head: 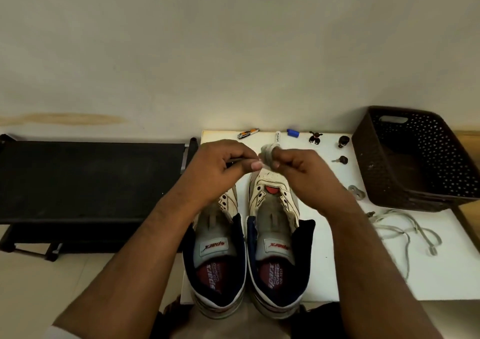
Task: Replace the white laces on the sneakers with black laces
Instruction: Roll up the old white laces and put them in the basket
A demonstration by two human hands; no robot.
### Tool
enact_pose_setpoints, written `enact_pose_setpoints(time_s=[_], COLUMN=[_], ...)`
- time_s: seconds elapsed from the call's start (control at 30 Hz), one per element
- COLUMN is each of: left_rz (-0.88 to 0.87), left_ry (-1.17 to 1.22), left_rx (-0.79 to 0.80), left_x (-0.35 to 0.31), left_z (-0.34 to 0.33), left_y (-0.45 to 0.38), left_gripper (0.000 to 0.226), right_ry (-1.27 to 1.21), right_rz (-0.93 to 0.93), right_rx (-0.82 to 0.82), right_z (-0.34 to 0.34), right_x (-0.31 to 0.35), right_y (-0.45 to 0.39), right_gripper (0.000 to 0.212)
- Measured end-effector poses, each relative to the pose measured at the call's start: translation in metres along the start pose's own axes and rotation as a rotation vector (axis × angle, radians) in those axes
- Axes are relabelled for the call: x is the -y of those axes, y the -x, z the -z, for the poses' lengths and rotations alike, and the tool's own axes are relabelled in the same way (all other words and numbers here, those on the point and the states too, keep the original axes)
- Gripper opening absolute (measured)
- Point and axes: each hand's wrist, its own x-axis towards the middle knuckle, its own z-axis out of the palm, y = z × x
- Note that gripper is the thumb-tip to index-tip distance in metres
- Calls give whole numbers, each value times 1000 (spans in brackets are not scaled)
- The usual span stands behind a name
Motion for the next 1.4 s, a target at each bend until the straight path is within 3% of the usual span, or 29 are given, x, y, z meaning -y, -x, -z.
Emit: enact_pose_setpoints(time_s=[0.13,0.27,0.37,0.57,0.8,1.1,1.4], left_rz=[-25,-9,42,98,169,186,170], left_ry=[39,133,273,591,762,819,780], left_rx=[-121,-148,-73,-78,2,-35,180], left_x=[3,4,-1,-8,-8,-12,-8], left_z=[6,9,5,-5,-10,-19,-15], left_y=[1,-2,-2,-1,0,-2,0], left_gripper=[7,8,12,12,19,14,23], right_ry=[-117,-434,-557,-813,-829,-939,-909], right_rz=[-65,-110,-88,-31,16,32,13], right_rx=[295,374,362,291,219,229,264], right_z=[-5,-1,-2,0,0,-7,-4], right_x=[8,18,20,26,21,21,14], right_y=[6,10,11,13,9,9,8], right_gripper=[20,23,21,21,23,23,19])
